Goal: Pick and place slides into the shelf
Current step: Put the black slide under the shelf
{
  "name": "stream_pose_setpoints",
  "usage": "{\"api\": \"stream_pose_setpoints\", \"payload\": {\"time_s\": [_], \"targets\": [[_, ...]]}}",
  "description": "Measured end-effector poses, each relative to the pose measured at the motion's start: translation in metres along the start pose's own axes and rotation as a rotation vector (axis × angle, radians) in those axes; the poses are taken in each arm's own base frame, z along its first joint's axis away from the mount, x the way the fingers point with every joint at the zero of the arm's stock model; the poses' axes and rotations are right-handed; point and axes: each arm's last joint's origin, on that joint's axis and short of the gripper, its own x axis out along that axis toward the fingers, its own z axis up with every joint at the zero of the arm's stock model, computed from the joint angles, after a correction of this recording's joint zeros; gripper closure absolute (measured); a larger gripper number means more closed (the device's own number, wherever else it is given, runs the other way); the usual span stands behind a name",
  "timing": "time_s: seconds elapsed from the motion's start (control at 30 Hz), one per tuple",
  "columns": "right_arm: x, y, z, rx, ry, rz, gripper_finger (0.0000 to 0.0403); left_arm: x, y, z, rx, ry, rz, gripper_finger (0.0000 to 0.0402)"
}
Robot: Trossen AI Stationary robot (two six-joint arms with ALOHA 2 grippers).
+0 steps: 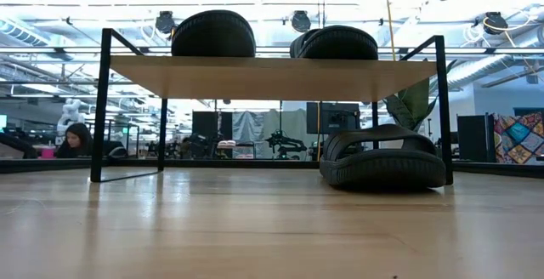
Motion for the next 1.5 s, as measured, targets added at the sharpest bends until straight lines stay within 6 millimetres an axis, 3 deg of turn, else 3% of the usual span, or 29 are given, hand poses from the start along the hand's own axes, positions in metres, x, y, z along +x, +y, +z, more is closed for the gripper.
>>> {"api": "stream_pose_setpoints", "payload": {"time_s": [0.3, 0.47, 0.6, 0.8, 1.13, 1.5], "targets": [[-0.004, -0.001, 0.017, -0.345, 0.089, -0.121, 0.0383, 0.007, 0.004, 0.0, -0.318, 0.002, -0.011, 0.0401], [-0.002, -0.003, 0.014, -0.366, 0.16, -0.172, 0.0315, 0.007, 0.004, -0.003, -0.397, 0.025, -0.007, 0.0401], [0.013, 0.002, 0.012, -0.454, 0.268, -0.222, 0.0247, 0.006, 0.003, -0.005, -0.429, 0.036, -0.008, 0.04], [0.036, 0.003, 0.028, -0.566, 0.424, -0.327, 0.0179, 0.006, 0.004, -0.006, -0.443, 0.045, 0.011, 0.0401], [0.037, 0.0, 0.047, -0.605, 0.551, -0.405, 0.0168, 0.004, 0.005, -0.011, -0.409, 0.059, 0.072, 0.0401], [0.034, 0.002, 0.05, -0.632, 0.551, -0.39, 0.0167, 0.004, 0.006, -0.015, -0.369, 0.074, 0.102, 0.0401]]}}
